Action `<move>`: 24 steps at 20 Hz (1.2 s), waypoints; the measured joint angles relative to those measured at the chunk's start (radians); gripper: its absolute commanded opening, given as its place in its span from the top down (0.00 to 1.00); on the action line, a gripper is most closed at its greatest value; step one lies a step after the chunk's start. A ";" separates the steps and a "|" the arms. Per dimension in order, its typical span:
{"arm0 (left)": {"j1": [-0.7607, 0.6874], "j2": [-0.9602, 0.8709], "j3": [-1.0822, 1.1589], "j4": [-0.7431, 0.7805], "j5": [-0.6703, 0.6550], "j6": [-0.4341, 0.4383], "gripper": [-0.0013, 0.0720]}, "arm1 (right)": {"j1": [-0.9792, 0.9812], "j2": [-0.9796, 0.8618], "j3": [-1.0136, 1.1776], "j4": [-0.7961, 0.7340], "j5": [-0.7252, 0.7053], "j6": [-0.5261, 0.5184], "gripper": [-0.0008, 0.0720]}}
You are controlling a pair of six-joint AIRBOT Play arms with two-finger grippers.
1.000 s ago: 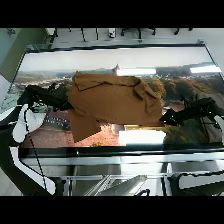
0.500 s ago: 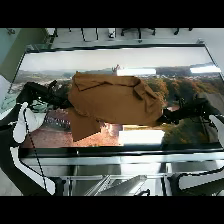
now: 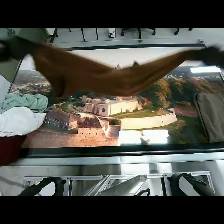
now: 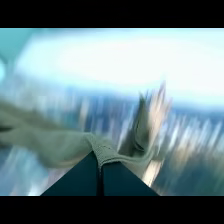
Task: Fold the shirts.
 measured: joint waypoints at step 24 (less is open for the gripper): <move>-0.129 -0.211 -0.435 0.180 -0.304 -0.051 0.97 | 0.097 -0.277 -0.389 -0.131 0.326 -0.024 0.97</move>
